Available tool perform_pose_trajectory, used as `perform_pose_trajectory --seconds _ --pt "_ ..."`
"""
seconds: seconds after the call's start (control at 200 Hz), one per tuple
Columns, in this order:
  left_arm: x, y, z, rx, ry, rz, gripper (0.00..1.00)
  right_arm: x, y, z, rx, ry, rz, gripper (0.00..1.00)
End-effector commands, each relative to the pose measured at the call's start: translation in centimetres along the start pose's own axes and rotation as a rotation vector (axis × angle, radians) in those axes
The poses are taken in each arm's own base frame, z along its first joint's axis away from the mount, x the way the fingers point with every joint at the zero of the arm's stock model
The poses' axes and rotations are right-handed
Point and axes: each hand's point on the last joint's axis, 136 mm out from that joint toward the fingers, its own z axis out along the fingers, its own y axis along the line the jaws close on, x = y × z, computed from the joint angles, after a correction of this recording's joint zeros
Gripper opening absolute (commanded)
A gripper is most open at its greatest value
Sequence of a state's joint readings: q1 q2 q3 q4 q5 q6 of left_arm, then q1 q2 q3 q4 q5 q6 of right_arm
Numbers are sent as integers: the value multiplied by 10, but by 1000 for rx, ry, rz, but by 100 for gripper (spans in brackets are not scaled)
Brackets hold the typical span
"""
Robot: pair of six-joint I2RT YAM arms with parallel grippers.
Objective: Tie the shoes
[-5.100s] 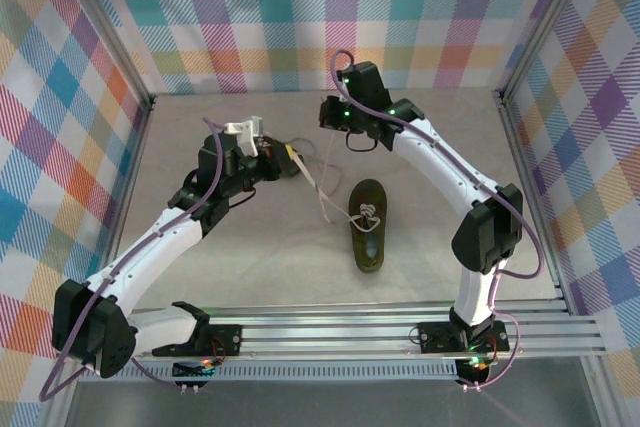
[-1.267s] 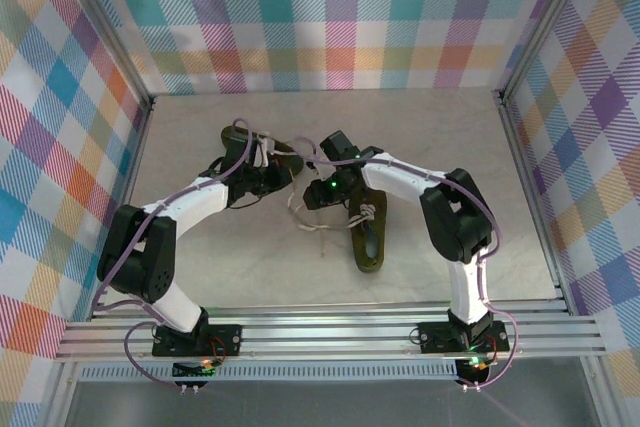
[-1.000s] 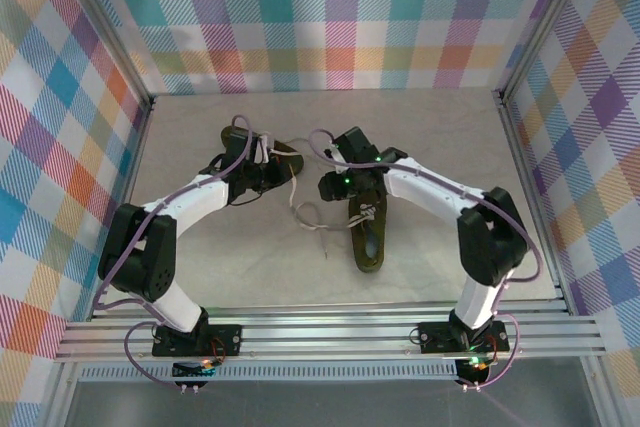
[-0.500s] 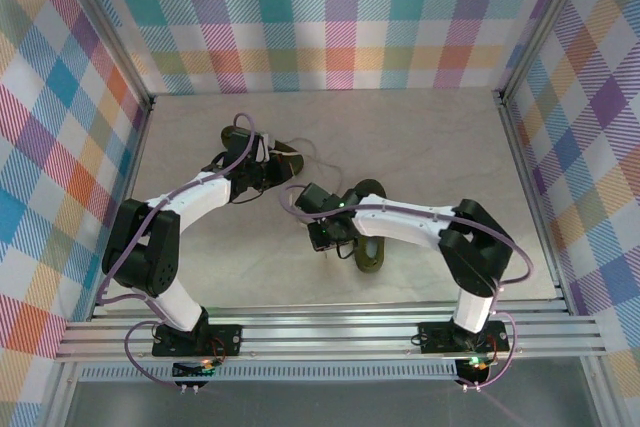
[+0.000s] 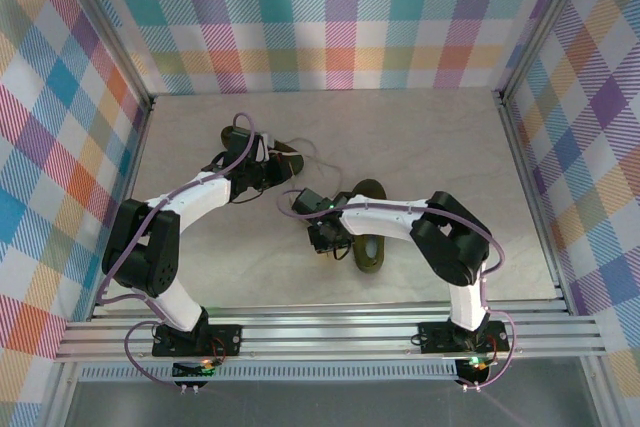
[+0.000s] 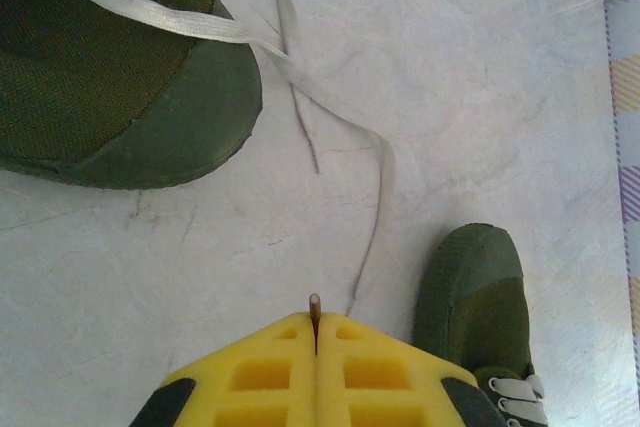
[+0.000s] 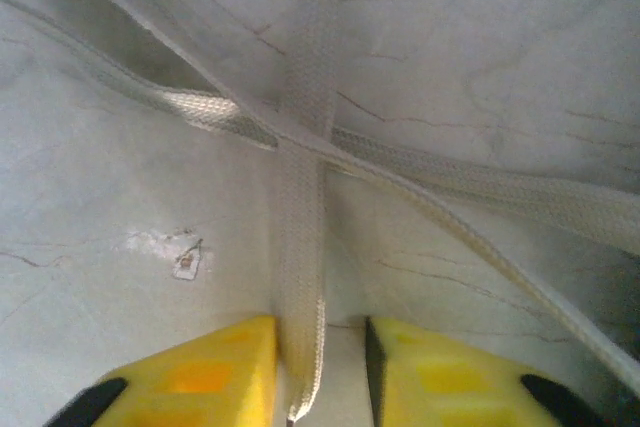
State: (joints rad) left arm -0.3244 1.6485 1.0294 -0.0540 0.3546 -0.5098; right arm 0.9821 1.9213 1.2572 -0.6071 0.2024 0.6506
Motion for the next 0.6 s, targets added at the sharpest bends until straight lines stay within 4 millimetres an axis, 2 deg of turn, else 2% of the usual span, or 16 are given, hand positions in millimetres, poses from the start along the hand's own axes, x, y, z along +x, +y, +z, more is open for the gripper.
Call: perform_pose_trajectory --seconds 0.0,0.02,0.115,0.205,0.27,0.34,0.45,0.51,0.6 --pt "-6 1 -3 -4 -12 -16 0 -3 9 5 -22 8 8 7" --pt "-6 0 -4 -2 -14 -16 0 -4 10 3 -28 6 4 0" --pt "-15 -8 -18 14 -54 -14 0 -13 7 -24 -40 -65 -10 0" --pt "-29 -20 -43 28 -122 -1 0 -31 -17 -73 5 -232 9 0" --pt "-41 -30 -63 27 -173 17 0 -43 -49 -107 95 -358 62 0" --pt "-52 -38 -79 19 -208 34 0 -54 -84 -131 151 -424 123 0" --pt "-65 -44 -93 -8 -249 58 0 -66 -142 -148 171 -460 301 0" --pt "-70 -38 -96 -55 -261 54 0 -70 -174 -154 176 -485 404 0" --pt "-73 -17 -100 -137 -281 21 0 -68 -219 -162 194 -515 559 0"
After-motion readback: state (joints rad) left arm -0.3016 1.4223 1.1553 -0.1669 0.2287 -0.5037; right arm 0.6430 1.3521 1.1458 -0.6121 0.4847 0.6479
